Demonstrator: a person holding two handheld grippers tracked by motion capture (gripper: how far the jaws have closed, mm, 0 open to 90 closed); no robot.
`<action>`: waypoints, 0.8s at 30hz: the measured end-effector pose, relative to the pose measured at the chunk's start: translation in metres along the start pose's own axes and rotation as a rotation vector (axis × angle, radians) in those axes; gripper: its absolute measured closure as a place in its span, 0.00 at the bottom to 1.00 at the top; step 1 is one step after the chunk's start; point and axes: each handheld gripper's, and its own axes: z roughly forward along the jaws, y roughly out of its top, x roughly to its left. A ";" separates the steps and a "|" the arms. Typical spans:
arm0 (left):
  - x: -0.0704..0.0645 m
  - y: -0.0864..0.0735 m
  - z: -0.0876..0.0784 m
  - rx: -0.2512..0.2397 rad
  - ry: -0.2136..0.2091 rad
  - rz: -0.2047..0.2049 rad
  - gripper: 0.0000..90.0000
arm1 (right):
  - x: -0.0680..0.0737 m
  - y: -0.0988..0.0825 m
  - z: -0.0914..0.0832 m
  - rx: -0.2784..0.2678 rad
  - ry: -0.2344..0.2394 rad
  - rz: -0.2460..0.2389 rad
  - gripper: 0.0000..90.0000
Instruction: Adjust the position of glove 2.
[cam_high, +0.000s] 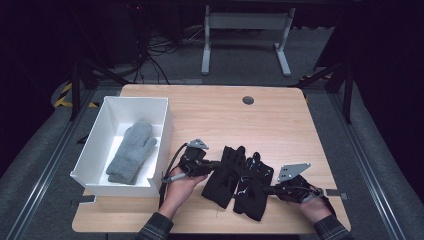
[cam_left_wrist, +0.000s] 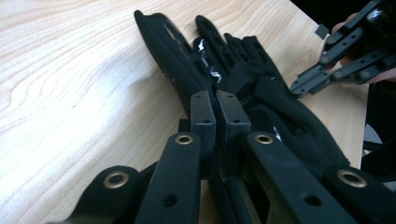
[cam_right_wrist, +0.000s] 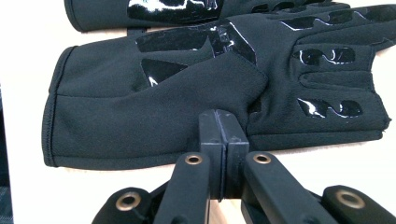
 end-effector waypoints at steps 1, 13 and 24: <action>0.000 0.001 -0.001 -0.005 -0.007 -0.004 0.97 | -0.001 0.003 0.003 -0.004 0.005 -0.001 1.00; -0.002 0.008 -0.011 -0.052 -0.043 -0.017 0.97 | 0.004 0.022 0.021 -0.008 -0.005 -0.028 1.00; -0.007 0.011 -0.006 -0.058 -0.068 -0.020 0.97 | 0.008 0.031 0.029 -0.009 -0.003 -0.040 1.00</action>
